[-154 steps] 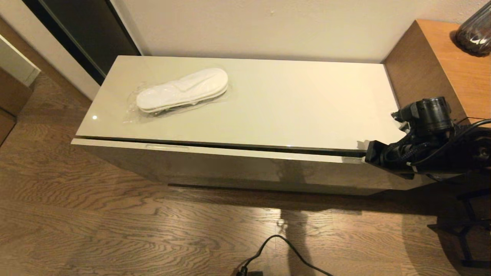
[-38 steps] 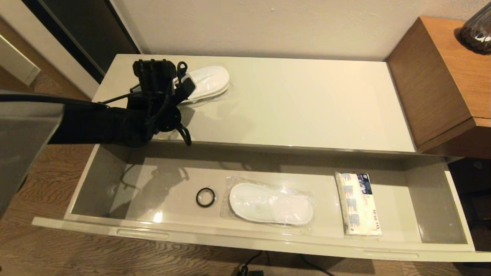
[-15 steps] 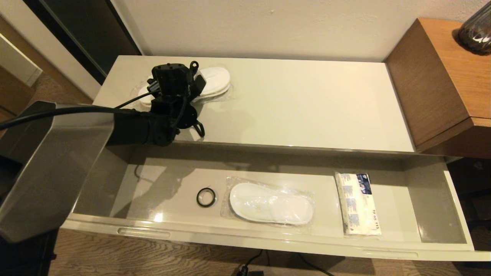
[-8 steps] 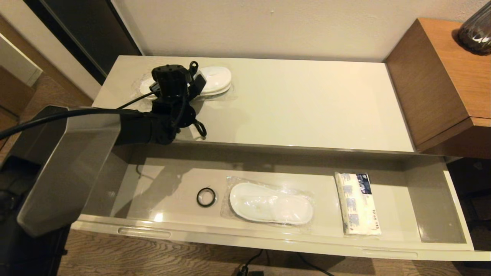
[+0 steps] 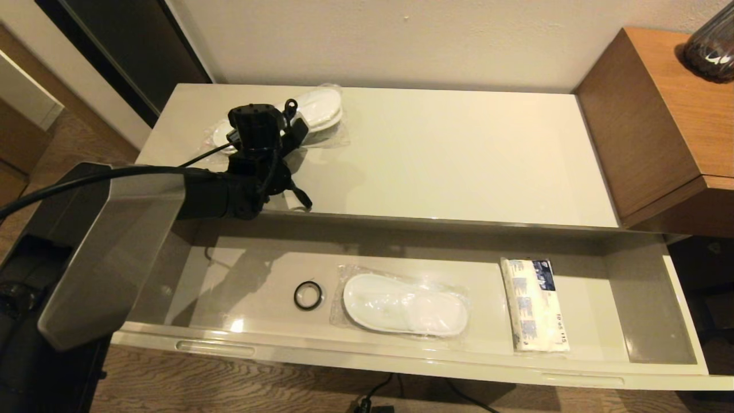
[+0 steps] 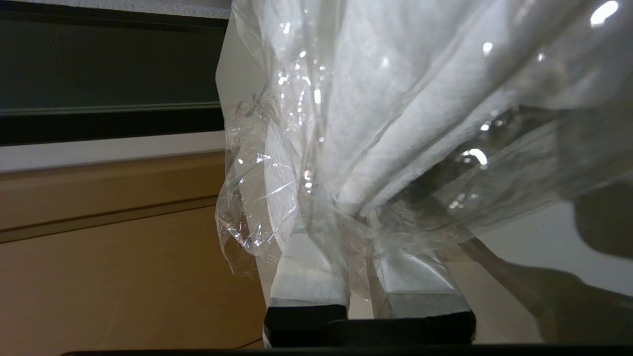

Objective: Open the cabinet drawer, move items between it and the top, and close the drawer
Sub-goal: Pick up the disposable slippers on the table, then put the disposable slippers in the drawer

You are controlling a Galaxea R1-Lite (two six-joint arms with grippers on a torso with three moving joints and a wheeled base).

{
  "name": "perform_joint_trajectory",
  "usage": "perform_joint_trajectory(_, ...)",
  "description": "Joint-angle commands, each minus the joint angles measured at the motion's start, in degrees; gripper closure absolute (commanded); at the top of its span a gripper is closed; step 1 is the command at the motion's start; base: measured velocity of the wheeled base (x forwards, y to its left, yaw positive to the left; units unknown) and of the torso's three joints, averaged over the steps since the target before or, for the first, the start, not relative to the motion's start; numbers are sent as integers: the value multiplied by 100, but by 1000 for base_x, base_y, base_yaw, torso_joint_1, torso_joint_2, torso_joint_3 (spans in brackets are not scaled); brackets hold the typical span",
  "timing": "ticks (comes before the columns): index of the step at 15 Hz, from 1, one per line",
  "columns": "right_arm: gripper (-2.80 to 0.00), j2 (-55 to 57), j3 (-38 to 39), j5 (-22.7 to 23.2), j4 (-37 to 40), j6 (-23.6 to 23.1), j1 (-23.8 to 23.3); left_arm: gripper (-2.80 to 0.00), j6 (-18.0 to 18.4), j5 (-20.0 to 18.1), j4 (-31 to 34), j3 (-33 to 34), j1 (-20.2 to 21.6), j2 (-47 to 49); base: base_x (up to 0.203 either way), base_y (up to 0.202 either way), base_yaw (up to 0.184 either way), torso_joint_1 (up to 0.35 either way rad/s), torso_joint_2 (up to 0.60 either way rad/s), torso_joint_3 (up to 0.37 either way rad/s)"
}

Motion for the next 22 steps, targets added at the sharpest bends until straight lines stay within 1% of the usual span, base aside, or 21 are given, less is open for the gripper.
perform_joint_trajectory(1, 0, -9, 0, 4, -7, -3, -4, 0, 3, 4, -14, -9, 5, -47, 0, 0, 0, 0, 0, 0)
perform_joint_trajectory(2, 0, -9, 0, 4, -7, -3, -5, 0, -30, -6, -6, -10, 0, -87, 0, 0, 0, 0, 0, 0)
perform_joint_trajectory(4, 0, -9, 0, 4, -7, -3, 1, 0, -225, -6, 121, 15, -27, -485, 0, 0, 0, 0, 0, 0)
perform_joint_trajectory(5, 0, -9, 0, 4, -7, -3, 4, 0, -381, -6, 286, 71, -53, -768, 0, 0, 0, 0, 0, 0)
perform_joint_trajectory(7, 0, -9, 0, 4, -7, -3, 4, 0, -881, -6, 896, 328, -159, -1390, 0, 0, 0, 0, 0, 0)
perform_joint_trajectory(8, 0, -9, 0, 4, -7, -3, -2, 0, -1186, -6, 1325, 528, -238, -1753, 0, 0, 0, 0, 0, 0)
perform_joint_trajectory(11, 0, 0, 0, 4, -7, -3, -5, 0, -2286, -19, 2697, 1092, -517, -2653, 0, 0, 0, 0, 0, 0)
perform_joint_trajectory(13, 0, -6, 0, 4, -7, -3, -2, 0, -2951, -106, 3511, 1506, -683, -3277, 0, 0, 0, 0, 0, 0)
perform_joint_trajectory(14, 0, -2, 0, 4, -7, -3, -5, 0, -3326, -165, 4025, 1670, -770, -3585, 0, 0, 0, 0, 0, 0)
perform_joint_trajectory(15, 0, -9, 0, 4, -7, -3, -2, 0, -3779, -243, 4686, 1813, -891, -3901, 0, 0, 0, 0, 0, 0)
perform_joint_trajectory(16, 0, 0, 0, 4, -7, -3, 4, 0, -4279, -430, 5414, 1928, -1024, -4211, 0, 0, 0, 0, 0, 0)
perform_joint_trajectory(17, 0, 0, 0, 4, 2, -3, 4, 0, -4725, -789, 6121, 2002, -1142, -4475, 0, 0, 0, 0, 0, 0)
perform_joint_trajectory(18, 0, 0, 0, 4, -5, -3, 3, 0, -5084, -1367, 6833, 2056, -1245, -4697, 0, 0, 0, 0, 0, 0)
perform_joint_trajectory(19, 0, 0, 0, 4, -4, -3, -5, 0, -5299, -1926, 7416, 2127, -1309, -4902, 0, 0, 0, 0, 0, 0)
perform_joint_trajectory(20, 0, -3, 0, 4, -7, -3, 4, 0, -5381, -2228, 7692, 2290, -1345, -5028, 0, 0, 0, 0, 0, 0)
perform_joint_trajectory(21, 0, 0, 0, 4, -7, -3, -3, 0, -5362, -2370, 7765, 2552, -1390, -5108, 0, 0, 0, 0, 0, 0)
perform_joint_trajectory(22, 0, 0, 0, 4, -6, -3, 4, 0, -5190, -2430, 7776, 2837, -1447, -5156, 0, 0, 0, 0, 0, 0)
